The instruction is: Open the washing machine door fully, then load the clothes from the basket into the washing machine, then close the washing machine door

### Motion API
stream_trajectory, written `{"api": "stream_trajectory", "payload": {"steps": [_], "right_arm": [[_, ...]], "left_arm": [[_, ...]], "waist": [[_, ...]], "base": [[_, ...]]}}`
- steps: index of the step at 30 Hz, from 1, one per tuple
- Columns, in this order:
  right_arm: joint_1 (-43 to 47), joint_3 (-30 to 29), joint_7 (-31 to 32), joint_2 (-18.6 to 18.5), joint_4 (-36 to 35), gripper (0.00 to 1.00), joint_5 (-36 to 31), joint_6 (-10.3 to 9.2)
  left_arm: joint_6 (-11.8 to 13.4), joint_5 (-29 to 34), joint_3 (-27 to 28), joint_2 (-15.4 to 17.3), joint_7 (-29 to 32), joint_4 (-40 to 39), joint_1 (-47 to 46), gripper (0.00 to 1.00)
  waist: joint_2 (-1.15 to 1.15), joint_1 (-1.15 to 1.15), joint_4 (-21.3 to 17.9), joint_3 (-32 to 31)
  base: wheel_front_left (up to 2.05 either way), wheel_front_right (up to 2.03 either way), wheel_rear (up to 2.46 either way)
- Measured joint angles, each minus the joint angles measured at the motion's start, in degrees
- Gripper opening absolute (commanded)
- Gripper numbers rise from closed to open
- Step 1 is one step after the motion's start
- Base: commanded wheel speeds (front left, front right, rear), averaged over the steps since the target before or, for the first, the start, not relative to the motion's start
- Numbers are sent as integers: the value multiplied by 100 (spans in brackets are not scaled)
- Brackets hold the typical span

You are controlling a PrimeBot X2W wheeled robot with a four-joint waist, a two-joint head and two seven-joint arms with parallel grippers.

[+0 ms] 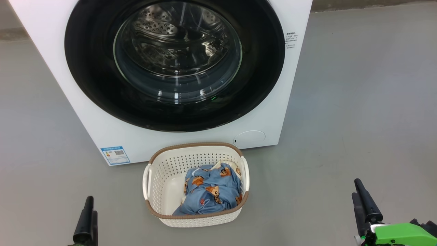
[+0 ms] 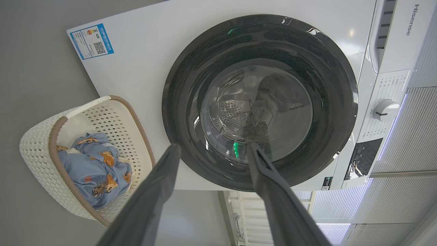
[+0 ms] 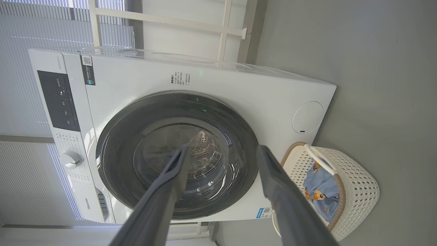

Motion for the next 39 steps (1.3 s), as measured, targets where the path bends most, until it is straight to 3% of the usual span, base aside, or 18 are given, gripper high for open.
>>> {"api": "stream_trajectory", "payload": {"steps": [16, 39], "right_arm": [[-154, 225, -296, -138, -58, 100, -1005, 0], [-285, 468, -647, -260, -54, 100, -2945, 0]], "left_arm": [[0, 883, -229, 180, -286, -104, -63, 100], [0, 2691, -460, 380, -616, -91, -127, 100]], "waist": [[0, 0, -11, 4], [0, -1, -28, -12]], "base": [[0, 0, 0], [0, 0, 0]]}}
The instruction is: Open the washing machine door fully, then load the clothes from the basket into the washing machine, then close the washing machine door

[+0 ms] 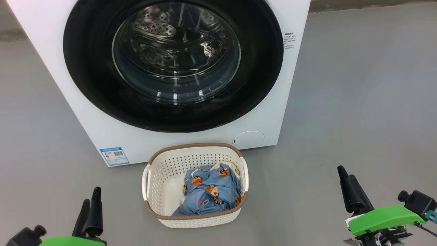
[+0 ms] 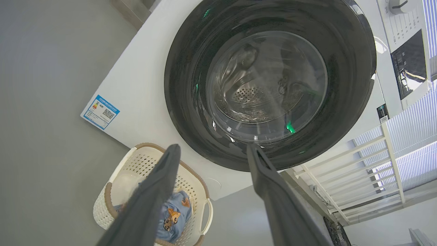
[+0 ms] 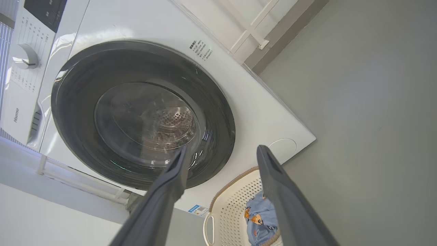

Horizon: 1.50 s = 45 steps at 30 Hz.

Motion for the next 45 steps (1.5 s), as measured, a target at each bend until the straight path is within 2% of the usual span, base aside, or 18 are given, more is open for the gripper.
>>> {"api": "stream_trajectory", "payload": {"steps": [31, 45], "right_arm": [[-182, 29, -527, 48, 129, 100, -2310, 0], [-294, 13, -744, 65, 101, 100, -3268, 0]], "left_arm": [[0, 2301, -135, 167, -563, -360, 49, 100], [-1, 3055, -205, 285, -768, -380, 48, 100]], "waist": [[0, 0, 36, -11], [0, 0, 80, -39]], "base": [[0, 0, 0], [0, 0, 0]]}}
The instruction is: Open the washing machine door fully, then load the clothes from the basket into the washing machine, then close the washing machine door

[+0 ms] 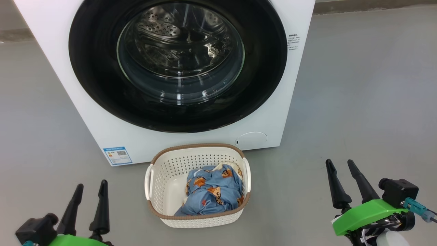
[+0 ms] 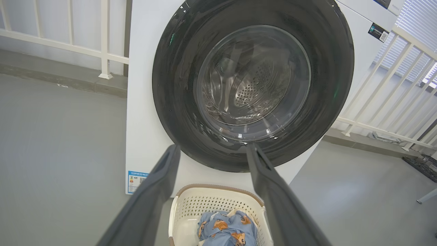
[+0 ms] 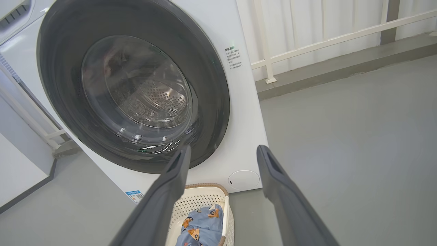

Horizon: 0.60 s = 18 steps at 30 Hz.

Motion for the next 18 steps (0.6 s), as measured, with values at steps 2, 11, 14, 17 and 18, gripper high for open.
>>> {"api": "stream_trajectory", "payload": {"steps": [2, 11, 14, 17, 18], "right_arm": [[-3, -8, -57, 1, -1, 100, -189, 0], [-12, -8, -191, 27, -8, 100, -806, 0], [-32, -13, -248, 32, -8, 100, -1007, 0], [-88, -59, -300, 43, -25, 100, -1173, 0], [-97, -74, -315, 45, -45, 100, -1218, 0]], "left_arm": [[0, 169, -5, 4, -56, -3, 0, 100], [0, 688, -52, 12, -221, -22, -1, 100], [0, 893, -51, 22, -243, -22, -1, 100], [0, 1039, -36, 18, -305, -22, -1, 100], [0, 1093, -36, 18, -330, -22, -1, 100]], "waist": [[0, 0, 5, 3], [0, 0, 20, 2], [0, 0, 19, -7], [0, 0, 25, -18], [0, 0, 29, -22]], "base": [[0, 0, 0], [0, 0, 0], [0, 0, 0], [0, 0, 0], [0, 0, 0]]}}
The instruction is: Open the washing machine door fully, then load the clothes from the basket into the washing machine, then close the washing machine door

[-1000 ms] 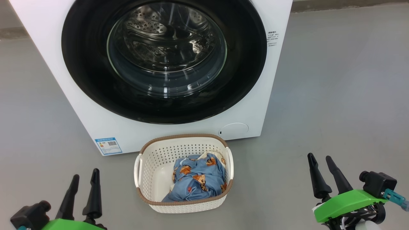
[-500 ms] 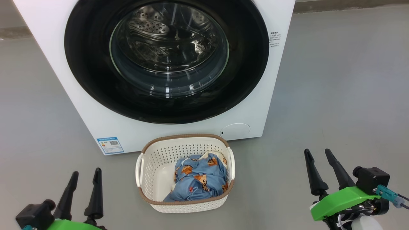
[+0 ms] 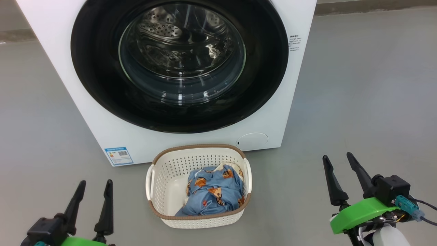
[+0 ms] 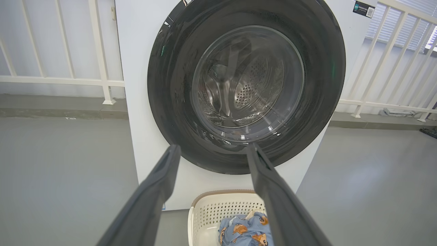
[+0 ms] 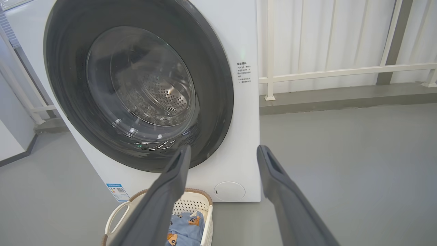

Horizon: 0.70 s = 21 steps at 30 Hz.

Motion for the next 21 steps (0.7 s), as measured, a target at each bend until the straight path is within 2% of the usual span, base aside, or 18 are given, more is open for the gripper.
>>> {"api": "stream_trajectory", "payload": {"steps": [4, 21], "right_arm": [[-1, -53, -57, 2, -12, 100, -291, 0], [-1, -303, -57, 76, 174, 100, -305, 0]], "left_arm": [[0, 232, 0, 9, -64, 0, -1, 100], [68, 350, 107, -16, -69, 60, -1, 100]], "waist": [[0, 0, 7, -8], [0, 0, 29, -11]], "base": [[0, 0, 0], [0, 0, 0]]}}
